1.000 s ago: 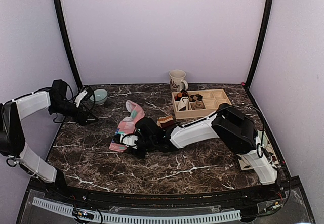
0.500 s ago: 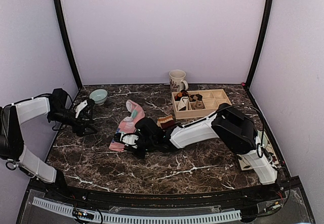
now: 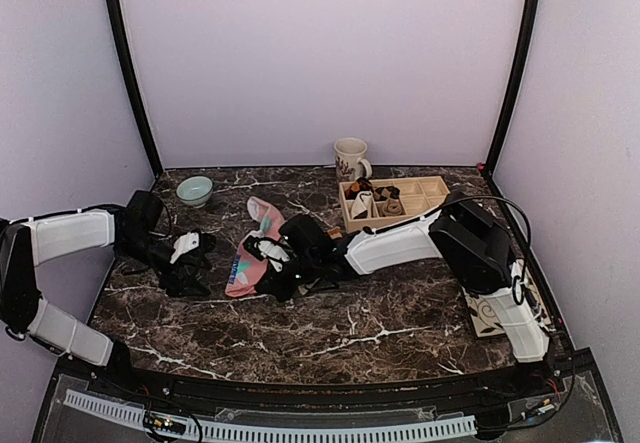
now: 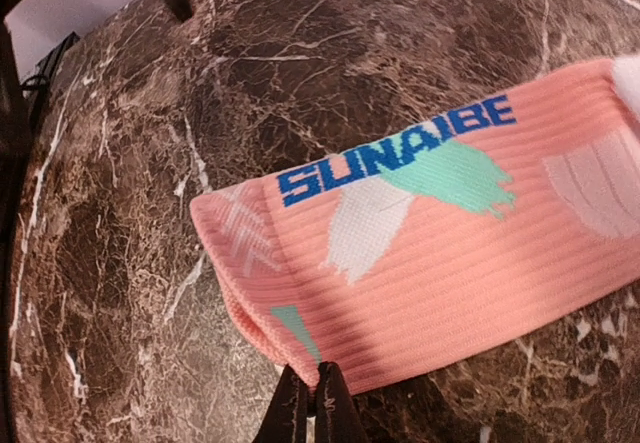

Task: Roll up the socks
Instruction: Pick up the sock from the center of the board, then roll the sock at the center of the board.

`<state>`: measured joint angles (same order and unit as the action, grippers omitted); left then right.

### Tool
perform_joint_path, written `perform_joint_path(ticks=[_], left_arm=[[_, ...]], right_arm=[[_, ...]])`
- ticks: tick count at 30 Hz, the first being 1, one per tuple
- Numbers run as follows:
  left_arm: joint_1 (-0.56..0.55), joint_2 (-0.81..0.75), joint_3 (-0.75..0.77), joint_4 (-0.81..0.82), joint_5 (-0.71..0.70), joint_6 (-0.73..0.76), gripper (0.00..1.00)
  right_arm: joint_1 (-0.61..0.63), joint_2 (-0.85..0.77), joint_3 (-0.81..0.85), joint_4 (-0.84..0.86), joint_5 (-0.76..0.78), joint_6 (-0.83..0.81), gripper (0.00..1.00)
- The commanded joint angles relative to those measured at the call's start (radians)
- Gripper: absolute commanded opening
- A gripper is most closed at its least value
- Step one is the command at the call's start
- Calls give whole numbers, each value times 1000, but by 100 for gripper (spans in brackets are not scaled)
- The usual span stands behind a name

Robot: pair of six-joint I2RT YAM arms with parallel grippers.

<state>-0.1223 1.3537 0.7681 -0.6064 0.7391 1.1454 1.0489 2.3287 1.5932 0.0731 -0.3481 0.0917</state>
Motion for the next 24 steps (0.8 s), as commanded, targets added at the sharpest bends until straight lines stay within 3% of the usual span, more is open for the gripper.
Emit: perform_joint_path(ticks=[1, 12, 18, 24], left_arm=[[-71, -54, -58, 70, -60, 44, 72], [-254, -2, -125, 241, -224, 48, 57], [-288, 23, -149, 368, -275, 13, 45], [-301, 33, -170, 466, -328, 13, 47]], right_arm=[[-14, -37, -24, -3, -86, 208, 0], [-29, 23, 41, -55, -123, 319, 0], [-34, 35, 57, -87, -120, 336, 0], [-46, 38, 61, -103, -136, 364, 0]])
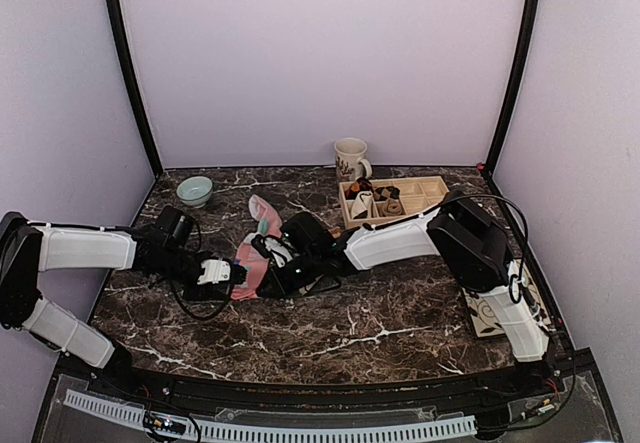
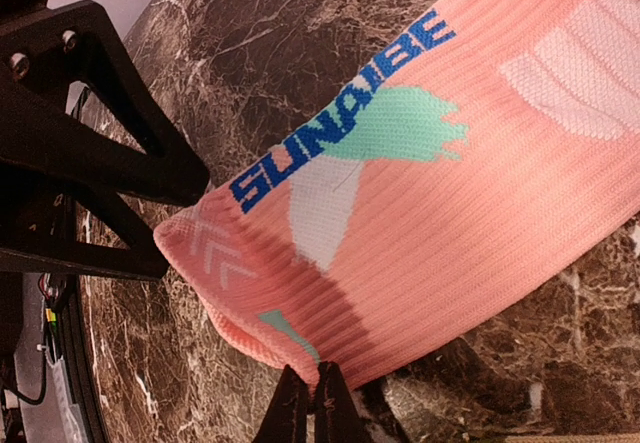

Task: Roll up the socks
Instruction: Roll the sock at the center of the board.

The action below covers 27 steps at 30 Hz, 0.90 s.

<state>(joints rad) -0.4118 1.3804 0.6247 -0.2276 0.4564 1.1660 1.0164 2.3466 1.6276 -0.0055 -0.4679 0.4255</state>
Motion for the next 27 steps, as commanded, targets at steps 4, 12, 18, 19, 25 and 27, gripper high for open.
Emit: perform_joint_path(ticks=[4, 12, 18, 19, 25, 27], left_arm=[[-20, 4, -9, 35, -9, -19, 41], [-23, 23, 28, -42, 49, -127, 14], [-22, 50, 54, -89, 60, -226, 2], [-21, 66, 69, -115, 66, -243, 1], [25, 197, 177, -231, 144, -315, 0], [49, 217, 202, -246, 170, -330, 0]], right_arm=[[-16, 18, 29, -31, -18, 35, 0], [-17, 6, 10, 17, -3, 55, 0], [-15, -97, -154, 219, 70, 14, 35], [-14, -130, -208, 287, 91, -9, 43], [3, -304, -559, 725, 128, -265, 53], [16, -332, -579, 723, 96, -382, 63]])
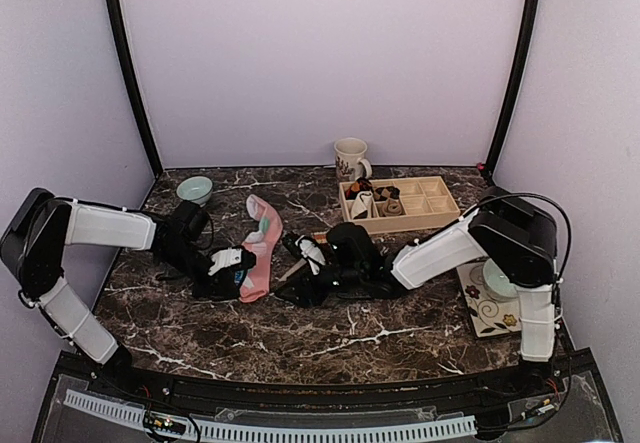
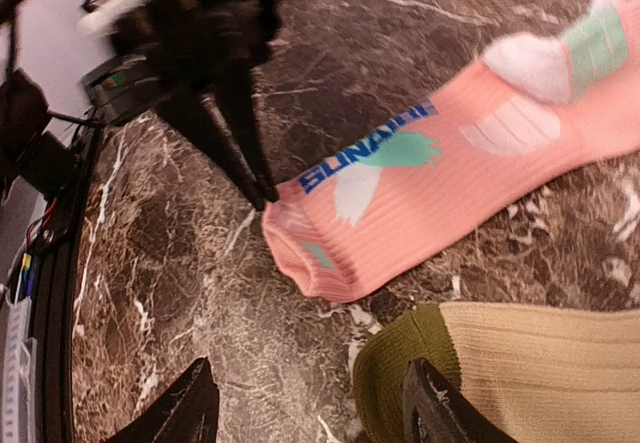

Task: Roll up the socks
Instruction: Roll the sock at the center of the board.

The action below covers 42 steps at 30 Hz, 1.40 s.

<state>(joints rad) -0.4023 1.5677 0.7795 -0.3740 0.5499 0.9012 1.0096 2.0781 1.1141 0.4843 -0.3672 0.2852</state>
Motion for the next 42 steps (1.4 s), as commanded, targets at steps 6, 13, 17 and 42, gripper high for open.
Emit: perform_joint_path(ticks=[6, 13, 17, 42], left_arm=[[126, 124, 145, -200, 166, -114, 0], [140, 198, 204, -313, 267, -89, 0], [147, 224, 224, -368, 293, -67, 0], [170, 266, 276, -441, 321, -47, 1]], right_arm=[[91, -40, 31, -27, 9, -606, 61], [97, 65, 193, -97, 9, -741, 60], [91, 145, 276, -94, -6, -748, 57], [84, 255, 302, -18, 20, -662, 5]])
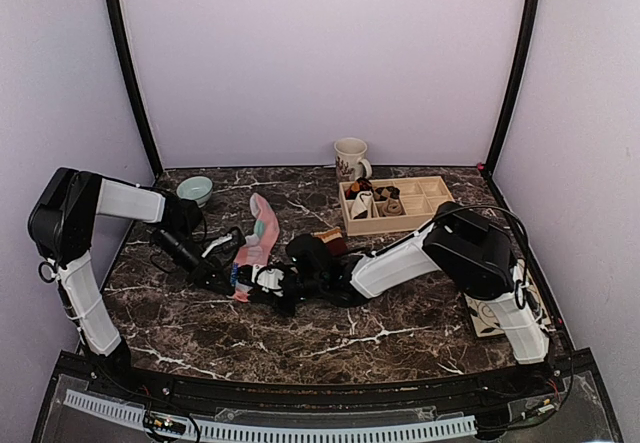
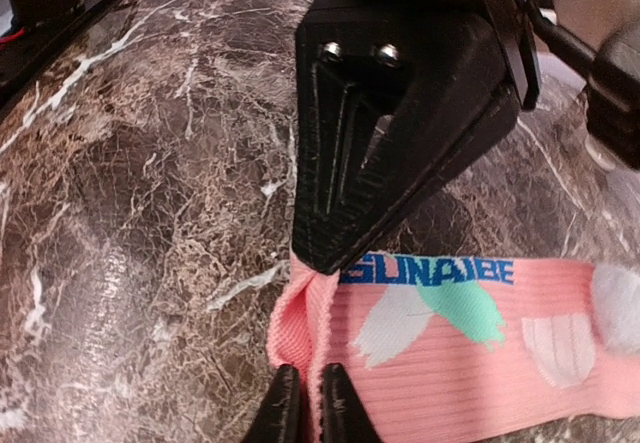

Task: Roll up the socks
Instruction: Roll the sock at the center of the board.

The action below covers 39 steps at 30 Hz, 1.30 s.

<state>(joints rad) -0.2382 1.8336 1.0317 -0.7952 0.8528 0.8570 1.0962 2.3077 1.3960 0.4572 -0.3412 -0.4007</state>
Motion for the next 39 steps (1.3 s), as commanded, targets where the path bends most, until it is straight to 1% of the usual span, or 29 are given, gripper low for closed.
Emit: perform_joint_path(ticks=[1, 3, 5, 6, 8, 9, 11, 12, 15, 17, 20, 24, 27, 29, 32, 36, 39], left_arm=[[7, -2, 23, -11, 15, -10, 4], [8, -12, 23, 3, 4, -21, 19], [18, -35, 21, 20, -1, -30, 37], [23, -53, 16, 31, -6, -36, 46], [26, -92, 1, 44, -39, -14, 69], [27, -115, -9, 52, -62, 3, 74], [27, -167, -33, 60, -118, 56, 76], [25, -198, -47, 67, -150, 92, 79], [24, -324, -108, 110, -220, 204, 86], [23, -399, -158, 151, -243, 279, 88], [19, -474, -236, 221, -245, 344, 87], [-46, -537, -334, 364, -265, 382, 83], [-134, -547, -369, 452, -306, 401, 78], [-182, -531, -361, 497, -326, 393, 74], [-208, -492, -323, 507, -354, 410, 69], [-209, -484, -330, 496, -359, 557, 61], [-213, -514, -395, 524, -353, 671, 58]], right_arm=[[-2, 25, 19, 9, -5, 31, 0], [-2, 24, 18, 5, -1, 52, 0], [-3, 27, 25, -9, 10, 90, 0], [-5, 28, 29, -18, 13, 108, 0], [-14, 36, 51, -51, 13, 169, 0], [-23, 44, 76, -85, 0, 206, 0], [-45, 64, 141, -162, -29, 297, 0], [-56, 78, 179, -203, -43, 356, 0], [-117, 128, 290, -303, -146, 559, 0], [-143, 165, 345, -360, -204, 630, 0], [-158, 194, 409, -430, -251, 690, 0], [-171, 235, 470, -510, -298, 756, 0], [-174, 238, 462, -529, -300, 803, 0], [-176, 244, 463, -545, -311, 838, 0], [-176, 251, 460, -553, -351, 888, 0], [-177, 241, 434, -518, -382, 973, 0], [-177, 264, 483, -574, -392, 1007, 0]])
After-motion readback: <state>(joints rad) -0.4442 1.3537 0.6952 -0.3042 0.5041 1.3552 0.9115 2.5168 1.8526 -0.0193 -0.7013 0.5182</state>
